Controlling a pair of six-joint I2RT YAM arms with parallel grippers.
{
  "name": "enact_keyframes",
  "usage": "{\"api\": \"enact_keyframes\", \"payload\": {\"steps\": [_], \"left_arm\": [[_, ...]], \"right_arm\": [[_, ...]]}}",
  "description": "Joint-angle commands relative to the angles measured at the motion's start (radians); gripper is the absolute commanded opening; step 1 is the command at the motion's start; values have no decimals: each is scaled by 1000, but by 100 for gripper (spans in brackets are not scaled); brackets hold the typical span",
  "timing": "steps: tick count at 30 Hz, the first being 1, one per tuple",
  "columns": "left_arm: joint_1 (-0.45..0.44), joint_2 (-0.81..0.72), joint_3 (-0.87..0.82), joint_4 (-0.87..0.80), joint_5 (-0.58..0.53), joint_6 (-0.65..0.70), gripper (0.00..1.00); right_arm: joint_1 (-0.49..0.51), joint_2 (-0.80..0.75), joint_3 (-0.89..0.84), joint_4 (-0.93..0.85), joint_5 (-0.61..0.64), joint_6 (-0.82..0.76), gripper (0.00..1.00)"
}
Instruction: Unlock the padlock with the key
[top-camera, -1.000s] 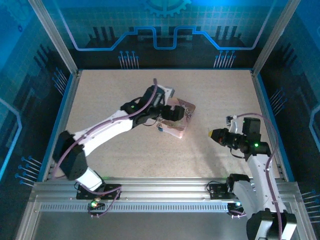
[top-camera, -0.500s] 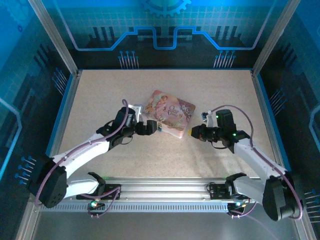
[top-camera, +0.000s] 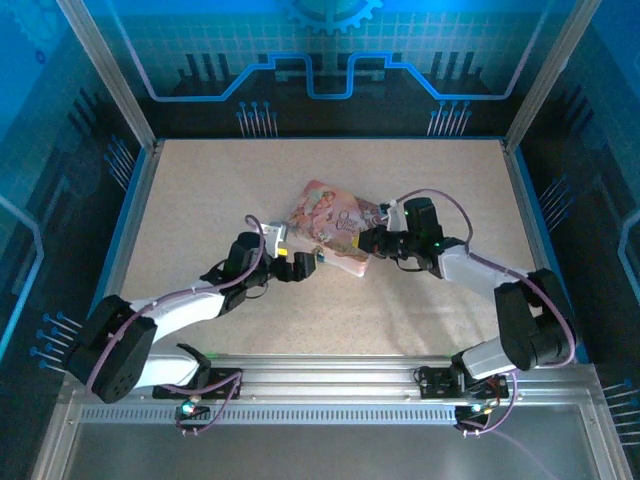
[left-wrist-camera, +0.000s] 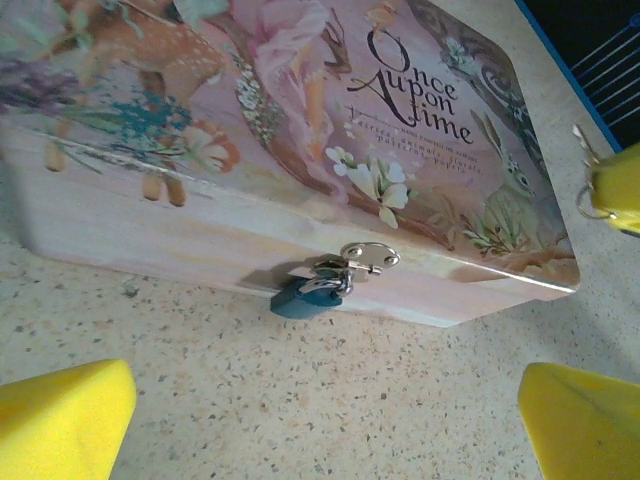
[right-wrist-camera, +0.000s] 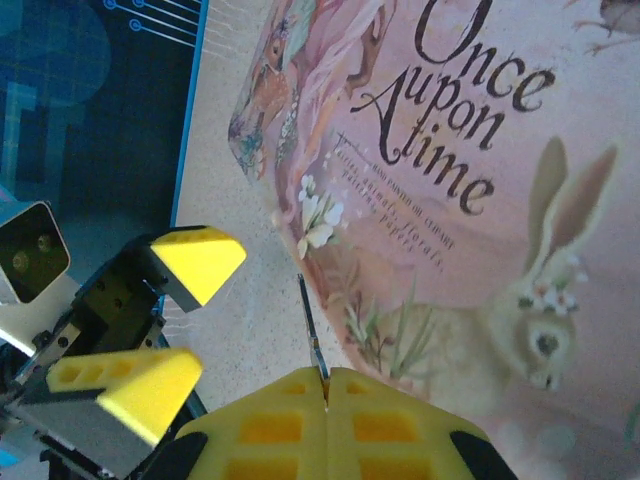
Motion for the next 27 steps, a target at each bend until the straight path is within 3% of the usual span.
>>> {"api": "enact_keyframes", "payload": {"steps": [1, 7, 27], "left_arm": [[6, 46, 26, 82, 70, 33, 99], [5, 102, 27, 135, 85, 32, 98], [3, 347, 57, 340, 141, 52, 75]], "right_arm": [[8, 47, 35, 57, -3, 7, 0], [7, 103, 41, 78, -11, 0, 0], [-17, 102, -30, -5, 14, -67, 0]]}}
